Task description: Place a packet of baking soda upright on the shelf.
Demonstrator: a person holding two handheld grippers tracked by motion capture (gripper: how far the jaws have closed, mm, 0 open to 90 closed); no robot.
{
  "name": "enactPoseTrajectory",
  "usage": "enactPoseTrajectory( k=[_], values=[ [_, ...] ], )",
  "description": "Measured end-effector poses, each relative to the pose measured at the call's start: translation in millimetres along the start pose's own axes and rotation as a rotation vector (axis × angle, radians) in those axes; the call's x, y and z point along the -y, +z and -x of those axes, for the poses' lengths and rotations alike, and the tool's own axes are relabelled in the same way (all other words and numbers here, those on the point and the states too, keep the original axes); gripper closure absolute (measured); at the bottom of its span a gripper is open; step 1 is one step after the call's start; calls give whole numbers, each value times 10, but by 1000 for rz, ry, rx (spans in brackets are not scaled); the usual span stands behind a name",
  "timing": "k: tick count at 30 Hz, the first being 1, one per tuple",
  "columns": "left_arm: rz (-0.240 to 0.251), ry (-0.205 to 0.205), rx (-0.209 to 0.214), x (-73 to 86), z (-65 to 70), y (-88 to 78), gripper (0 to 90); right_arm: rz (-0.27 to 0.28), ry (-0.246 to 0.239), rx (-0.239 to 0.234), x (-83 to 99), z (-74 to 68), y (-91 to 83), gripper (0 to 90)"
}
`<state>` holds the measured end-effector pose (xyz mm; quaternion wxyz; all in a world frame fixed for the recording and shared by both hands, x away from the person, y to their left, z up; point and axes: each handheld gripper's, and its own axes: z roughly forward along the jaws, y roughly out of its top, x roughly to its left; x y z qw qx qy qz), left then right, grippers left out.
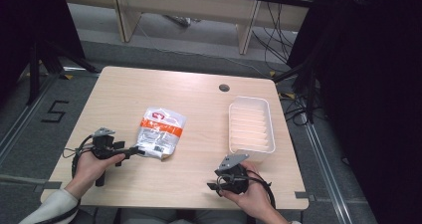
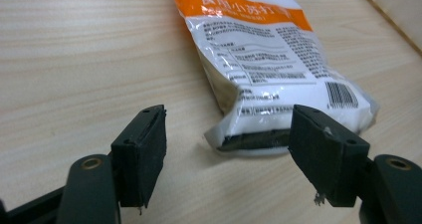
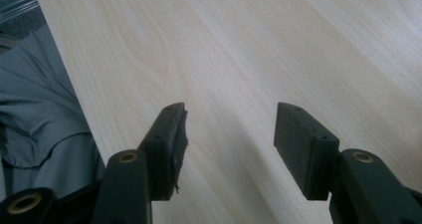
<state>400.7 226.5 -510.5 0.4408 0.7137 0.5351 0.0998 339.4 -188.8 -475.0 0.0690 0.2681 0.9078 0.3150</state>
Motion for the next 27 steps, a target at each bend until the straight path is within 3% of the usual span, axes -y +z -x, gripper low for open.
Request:
enactPoseTrajectory(
  k=[2, 5, 6, 7, 8, 9, 12, 14, 15, 18, 20, 22, 27],
  values=[
    [1, -17, 1, -60, -16, 38, 310, 19, 12, -2, 7, -9, 21, 467],
    [3, -38, 0, -130, -48, 85, 319, 5, 30, -5, 4, -46, 26, 463],
    [16, -55, -5, -201, -70, 148, 320, -11, 10, -4, -6, -46, 10, 462],
    [9, -60, -9, -250, -74, 184, 319, 12, 18, -1, -1, -60, 30, 461],
    [-9, -43, -11, -277, -86, 199, 319, 2, 29, -13, -4, -79, 24, 461],
    [-9, -43, -11, -277, -86, 199, 319, -10, 4, -6, -10, -63, 16, 461],
    [-3, -67, 0, -379, -81, 311, 319, -16, 11, -11, -4, -51, 29, 465],
    [-16, -72, 2, -449, -91, 401, 319, -12, -16, -7, 5, -25, 35, 467],
    [-8, -99, 11, -474, -86, 439, 319, -10, -14, -7, 7, -26, 35, 467],
    [-11, -103, 10, -525, -94, 494, 320, -16, 8, -13, -1, -51, 22, 467],
    [-3, -126, 9, -596, -93, 566, 319, -16, 6, -14, -4, -51, 23, 468],
    [-18, -104, -6, -631, -105, 598, 318, -20, 6, -8, -6, -57, 24, 468],
    [-24, -115, -36, -638, -148, 696, 331, 12, 2, 1, 1, -41, 41, 468]
  ],
)
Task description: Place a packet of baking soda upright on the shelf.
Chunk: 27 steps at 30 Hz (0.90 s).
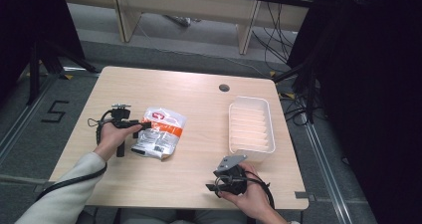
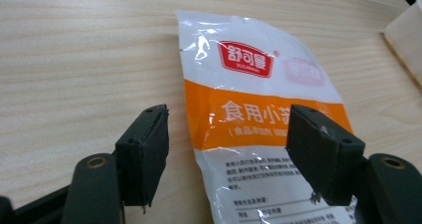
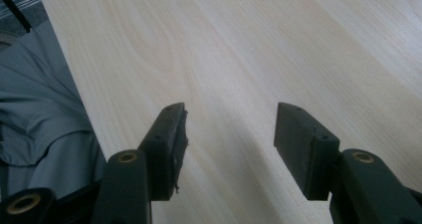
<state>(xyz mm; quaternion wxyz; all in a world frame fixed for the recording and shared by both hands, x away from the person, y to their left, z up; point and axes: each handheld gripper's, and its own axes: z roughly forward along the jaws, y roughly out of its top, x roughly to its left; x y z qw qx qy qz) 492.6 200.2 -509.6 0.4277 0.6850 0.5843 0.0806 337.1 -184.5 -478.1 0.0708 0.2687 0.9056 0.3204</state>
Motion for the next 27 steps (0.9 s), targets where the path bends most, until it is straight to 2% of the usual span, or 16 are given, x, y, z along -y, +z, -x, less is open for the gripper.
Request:
enactPoseTrajectory(
  k=[2, 4, 7, 11, 15, 17, 19, 21, 22, 24, 27],
  values=[
    [-3, -21, 4, 0, -9, 43, 336, -2, -1, 1, -1, 1, -8, 468],
    [-20, -19, 10, -1, -24, 58, 337, -2, 11, 0, -2, -13, -12, 468],
    [-26, -25, 15, 0, -18, 74, 338, 2, -3, 3, -3, 1, -14, 468],
    [-19, -39, 22, -2, 0, 92, 347, -3, -3, 0, -2, -6, -9, 468],
    [-7, -34, 30, 7, 19, 113, 372, -33, -7, -3, -5, -7, -18, 475],
    [-16, -23, 35, 9, 20, 112, 384, -18, 0, -1, 1, -18, -1, 478],
    [-20, -28, 43, 16, 19, 108, 397, -15, -19, 8, 4, -17, 2, 478],
    [-5, -57, 58, 30, 26, 112, 422, -19, -18, 11, -3, -24, -3, 483],
    [-16, -38, 55, 33, 14, 101, 429, -43, -23, 13, -7, -21, -19, 483],
    [-16, -32, 49, 38, 10, 95, 449, -34, -16, 11, 2, -32, -11, 483],
    [-22, -29, 51, 38, 2, 92, 480, -33, -38, 16, -1, -15, -4, 485]
  ],
)
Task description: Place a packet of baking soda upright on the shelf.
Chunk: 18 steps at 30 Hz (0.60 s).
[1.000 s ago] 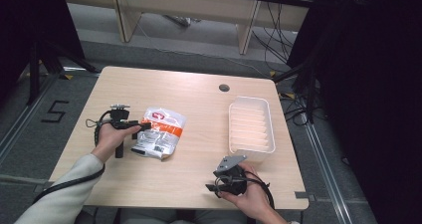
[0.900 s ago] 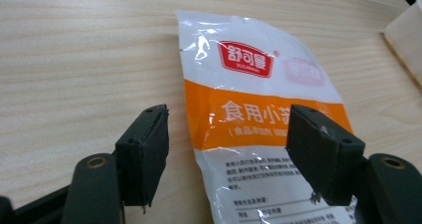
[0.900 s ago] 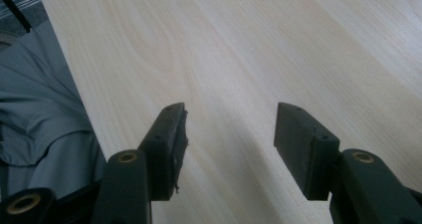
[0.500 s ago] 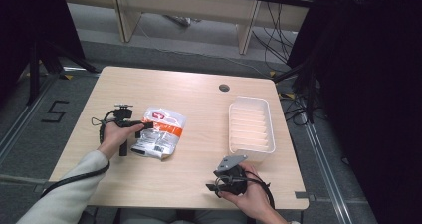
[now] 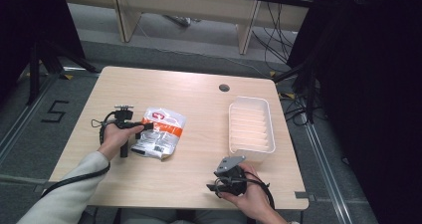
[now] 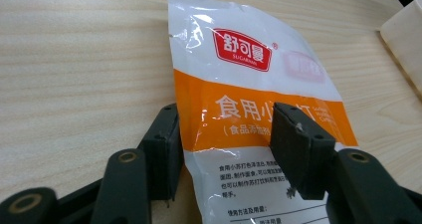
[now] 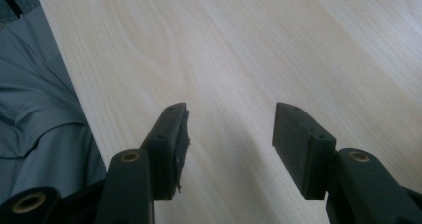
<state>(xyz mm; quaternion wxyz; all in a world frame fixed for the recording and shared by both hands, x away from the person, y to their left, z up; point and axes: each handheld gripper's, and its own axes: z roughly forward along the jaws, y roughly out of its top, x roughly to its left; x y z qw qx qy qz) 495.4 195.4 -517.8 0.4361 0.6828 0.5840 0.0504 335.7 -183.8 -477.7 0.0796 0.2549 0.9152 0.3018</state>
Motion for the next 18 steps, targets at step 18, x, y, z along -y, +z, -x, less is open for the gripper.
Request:
enactPoseTrajectory(
  k=[18],
  values=[
    [-13, 92, -28, 12, -1, 7, 726, -28, 6, 2, 6, 1, 27, 502]
  ],
)
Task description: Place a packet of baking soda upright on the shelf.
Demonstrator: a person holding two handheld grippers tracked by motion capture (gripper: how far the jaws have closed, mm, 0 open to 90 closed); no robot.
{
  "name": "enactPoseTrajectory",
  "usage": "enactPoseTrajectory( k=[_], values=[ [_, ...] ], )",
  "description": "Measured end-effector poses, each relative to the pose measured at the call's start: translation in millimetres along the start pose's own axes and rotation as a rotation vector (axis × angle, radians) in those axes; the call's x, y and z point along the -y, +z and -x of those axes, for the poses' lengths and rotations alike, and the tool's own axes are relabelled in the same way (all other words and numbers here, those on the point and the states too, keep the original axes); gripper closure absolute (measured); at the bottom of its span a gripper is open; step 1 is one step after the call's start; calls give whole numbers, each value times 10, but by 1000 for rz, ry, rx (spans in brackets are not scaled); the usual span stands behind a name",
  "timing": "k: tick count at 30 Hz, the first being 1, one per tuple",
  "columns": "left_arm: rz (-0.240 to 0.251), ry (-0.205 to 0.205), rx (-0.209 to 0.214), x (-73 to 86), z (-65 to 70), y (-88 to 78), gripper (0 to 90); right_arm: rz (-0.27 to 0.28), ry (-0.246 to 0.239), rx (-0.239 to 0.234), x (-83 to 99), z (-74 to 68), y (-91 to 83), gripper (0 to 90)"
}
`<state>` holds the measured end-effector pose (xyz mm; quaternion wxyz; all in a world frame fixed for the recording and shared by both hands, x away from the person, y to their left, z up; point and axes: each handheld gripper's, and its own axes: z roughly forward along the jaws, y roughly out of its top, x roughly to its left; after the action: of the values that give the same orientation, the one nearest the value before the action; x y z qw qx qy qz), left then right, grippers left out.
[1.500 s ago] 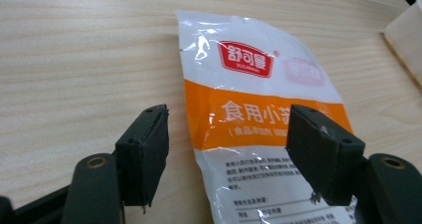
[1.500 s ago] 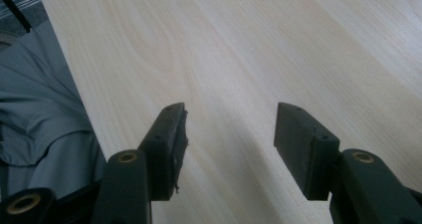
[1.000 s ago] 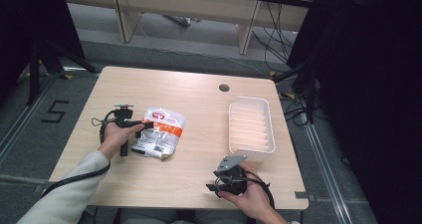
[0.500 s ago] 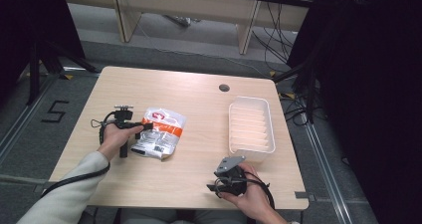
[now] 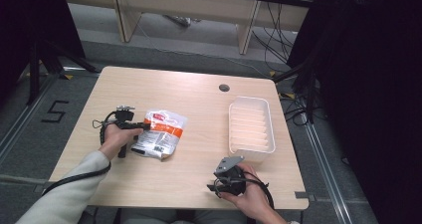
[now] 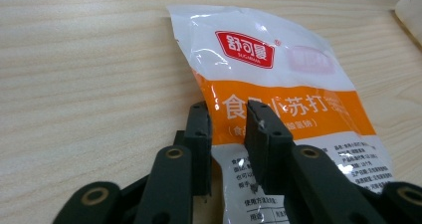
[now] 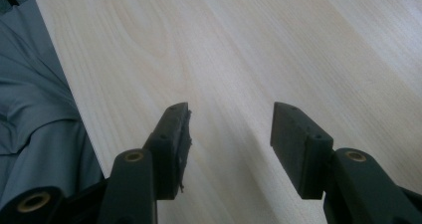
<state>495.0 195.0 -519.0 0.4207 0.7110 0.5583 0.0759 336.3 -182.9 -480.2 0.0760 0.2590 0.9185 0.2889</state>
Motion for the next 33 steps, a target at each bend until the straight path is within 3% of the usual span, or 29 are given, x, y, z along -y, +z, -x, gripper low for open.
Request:
enactPoseTrajectory(
  k=[4, 7, 9, 12, 20, 24, 25, 30, 33],
  values=[
    [1, 18, 8, 2, -7, -23, 787, -8, 21, -3, 2, -17, 2, 506],
    [18, 4, 28, 5, 5, -34, 884, -5, 5, 1, 2, -6, -5, 506],
    [17, 6, 31, 2, -1, -42, 890, -3, -23, 10, -3, 22, -6, 507],
    [24, -2, 39, -1, -1, -51, 892, 2, -2, 4, 8, 5, 13, 507],
    [54, -6, 91, -13, 25, -124, 895, -6, -6, 10, 7, 16, 18, 506],
    [63, 1, 115, -8, 31, -158, 896, 1, -41, 15, 3, 36, 22, 506],
    [65, -1, 116, -10, 37, -166, 896, -1, -19, 14, 8, 23, 21, 506],
    [76, 20, 136, -19, 62, -178, 897, 0, -18, 19, 10, 24, 17, 506],
    [83, 24, 152, -20, 83, -192, 898, -13, 18, 15, 5, 5, 7, 507]
  ],
)
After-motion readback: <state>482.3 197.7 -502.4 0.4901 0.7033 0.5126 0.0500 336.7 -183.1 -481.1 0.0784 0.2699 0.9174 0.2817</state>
